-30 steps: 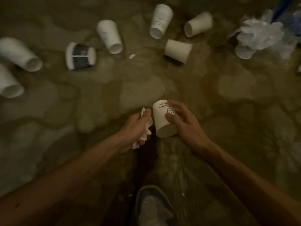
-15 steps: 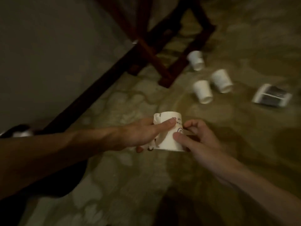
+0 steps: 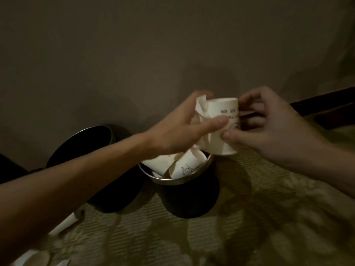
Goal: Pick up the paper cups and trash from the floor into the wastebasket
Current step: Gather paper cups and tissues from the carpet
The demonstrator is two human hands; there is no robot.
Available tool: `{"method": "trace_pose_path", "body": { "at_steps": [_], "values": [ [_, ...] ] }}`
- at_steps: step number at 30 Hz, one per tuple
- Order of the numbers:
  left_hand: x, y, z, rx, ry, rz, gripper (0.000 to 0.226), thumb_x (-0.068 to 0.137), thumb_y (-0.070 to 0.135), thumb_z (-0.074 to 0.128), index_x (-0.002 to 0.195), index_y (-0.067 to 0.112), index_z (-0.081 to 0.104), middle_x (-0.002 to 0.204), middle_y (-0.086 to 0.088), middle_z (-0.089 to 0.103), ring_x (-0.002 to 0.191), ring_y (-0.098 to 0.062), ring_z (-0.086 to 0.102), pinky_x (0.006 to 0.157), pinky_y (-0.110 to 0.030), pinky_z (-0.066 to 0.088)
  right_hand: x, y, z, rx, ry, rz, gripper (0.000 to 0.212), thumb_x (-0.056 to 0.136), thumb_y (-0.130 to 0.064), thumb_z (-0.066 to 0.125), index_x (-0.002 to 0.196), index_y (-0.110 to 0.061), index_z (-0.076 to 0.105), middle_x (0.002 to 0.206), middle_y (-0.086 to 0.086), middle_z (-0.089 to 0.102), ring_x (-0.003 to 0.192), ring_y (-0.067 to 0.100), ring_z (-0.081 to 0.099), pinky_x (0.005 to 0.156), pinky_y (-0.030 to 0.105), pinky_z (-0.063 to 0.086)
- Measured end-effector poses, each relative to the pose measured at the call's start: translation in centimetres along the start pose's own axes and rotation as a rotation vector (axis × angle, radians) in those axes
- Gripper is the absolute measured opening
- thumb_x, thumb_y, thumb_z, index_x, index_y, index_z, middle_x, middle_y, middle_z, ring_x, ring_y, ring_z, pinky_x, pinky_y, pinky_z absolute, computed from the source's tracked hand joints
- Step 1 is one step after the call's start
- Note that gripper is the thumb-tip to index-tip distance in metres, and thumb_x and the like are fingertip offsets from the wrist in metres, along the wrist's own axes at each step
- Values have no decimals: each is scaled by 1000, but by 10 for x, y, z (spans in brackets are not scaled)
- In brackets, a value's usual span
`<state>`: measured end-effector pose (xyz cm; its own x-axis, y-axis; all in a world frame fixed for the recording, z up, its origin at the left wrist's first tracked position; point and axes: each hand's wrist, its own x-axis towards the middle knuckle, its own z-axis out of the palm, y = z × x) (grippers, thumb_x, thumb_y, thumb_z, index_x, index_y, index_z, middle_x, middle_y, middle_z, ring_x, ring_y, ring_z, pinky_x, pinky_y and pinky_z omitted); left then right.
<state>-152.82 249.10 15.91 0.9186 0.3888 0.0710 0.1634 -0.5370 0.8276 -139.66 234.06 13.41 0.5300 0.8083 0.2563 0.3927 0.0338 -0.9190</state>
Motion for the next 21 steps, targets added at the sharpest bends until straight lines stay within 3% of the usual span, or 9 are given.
{"method": "trace_pose_path", "body": {
  "at_steps": [2,6,8,11,15,18,21],
  "values": [
    [6,-13,-31,26,67,45,66,92,38,66,146,33,30,115,-1,62,82,-1,70,56,-17,54,33,-2,26,-35,0,-52,55,65,-31,85,101,-42,44,115,-13,60,96,3,66,73,27,58],
    [29,-40,-68,139,101,50,45,92,36,67,133,24,52,116,-1,66,101,-14,69,84,-43,59,77,-1,62,-171,38,-91,61,74,-27,83,113,-38,38,110,-20,51,97,0,56,67,16,48],
    [41,-54,-74,207,102,33,34,93,37,66,124,25,58,109,6,68,97,-8,68,85,-37,58,90,6,71,-224,26,-80,60,75,-28,82,114,-38,38,103,-24,48,91,-4,54,59,12,44],
    [53,-75,-72,294,74,25,22,94,41,62,112,27,62,100,9,67,86,-1,66,73,-23,54,101,22,77,-289,-5,-27,60,76,-27,81,119,-35,39,104,-22,47,85,-4,54,52,10,45],
    [62,-101,-65,361,14,7,15,95,43,60,100,28,60,93,10,63,80,1,63,61,-13,46,107,45,84,-403,-67,62,62,79,-30,79,128,-31,40,113,-16,50,87,0,55,67,17,46],
    [66,-117,-63,313,-1,-13,14,97,42,57,100,28,59,97,9,64,83,-2,64,66,-17,51,110,54,87,-439,-101,92,63,85,-30,74,138,-32,39,118,-15,53,91,2,56,69,19,46],
    [68,-127,-61,195,-20,-78,18,101,43,49,98,27,58,99,7,65,88,-5,64,79,-25,54,112,64,91,-497,-142,146,63,91,-31,67,145,-34,36,127,-8,59,104,11,59,87,34,52]
  ]
}}
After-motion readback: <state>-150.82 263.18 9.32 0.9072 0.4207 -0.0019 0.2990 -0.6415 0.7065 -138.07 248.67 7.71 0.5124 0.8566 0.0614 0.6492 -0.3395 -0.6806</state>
